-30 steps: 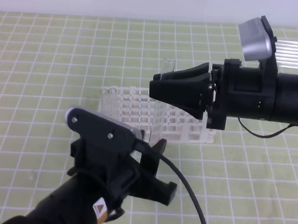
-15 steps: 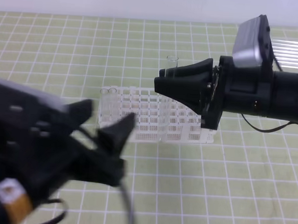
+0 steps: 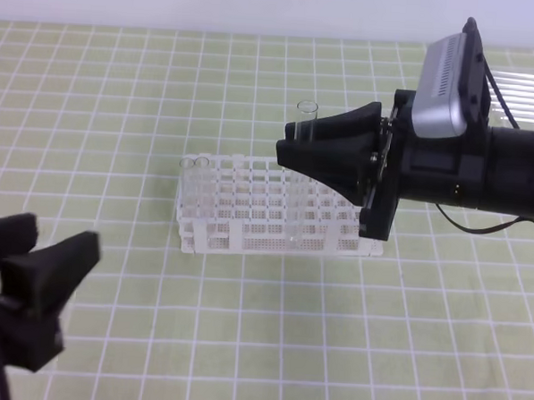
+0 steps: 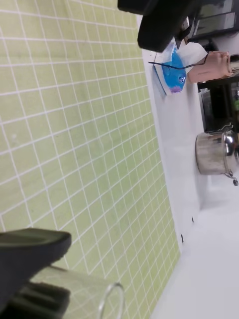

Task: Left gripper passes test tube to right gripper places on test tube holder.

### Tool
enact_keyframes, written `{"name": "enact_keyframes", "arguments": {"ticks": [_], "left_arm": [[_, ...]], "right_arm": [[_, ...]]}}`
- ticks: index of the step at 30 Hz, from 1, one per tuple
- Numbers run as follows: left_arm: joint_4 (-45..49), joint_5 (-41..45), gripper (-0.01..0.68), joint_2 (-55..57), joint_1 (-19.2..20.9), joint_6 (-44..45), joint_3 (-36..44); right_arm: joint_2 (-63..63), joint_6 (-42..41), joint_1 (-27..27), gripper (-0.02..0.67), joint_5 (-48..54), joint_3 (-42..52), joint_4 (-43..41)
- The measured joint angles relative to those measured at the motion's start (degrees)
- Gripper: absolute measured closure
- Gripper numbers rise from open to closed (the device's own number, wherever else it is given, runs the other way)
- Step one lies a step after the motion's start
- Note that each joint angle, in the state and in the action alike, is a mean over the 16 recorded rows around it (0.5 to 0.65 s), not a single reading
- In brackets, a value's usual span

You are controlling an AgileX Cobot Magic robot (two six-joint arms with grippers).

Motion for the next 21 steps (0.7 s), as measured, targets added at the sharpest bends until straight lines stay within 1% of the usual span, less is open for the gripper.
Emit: {"name": "enact_keyframes", "arguments": {"ticks": [5,12,21], "left_arm": [[-4.39,5.80,0.275,-1.55,0.00,3.29,0.00],[-6.80,12.34,0.279,-1.72,0.00,3.95,0.00],[-6.98,14.79,0.279,-1.72,0.00,3.87,0.00]], "right_arm": [[0.00,-0.04,0.00,0.547,-0.61,0.00,0.00],[0.00,-0.08,0.00,0.547,-1.48,0.00,0.00],[0.00,-0.11,0.00,0.547,-1.84,0.00,0.00]]}}
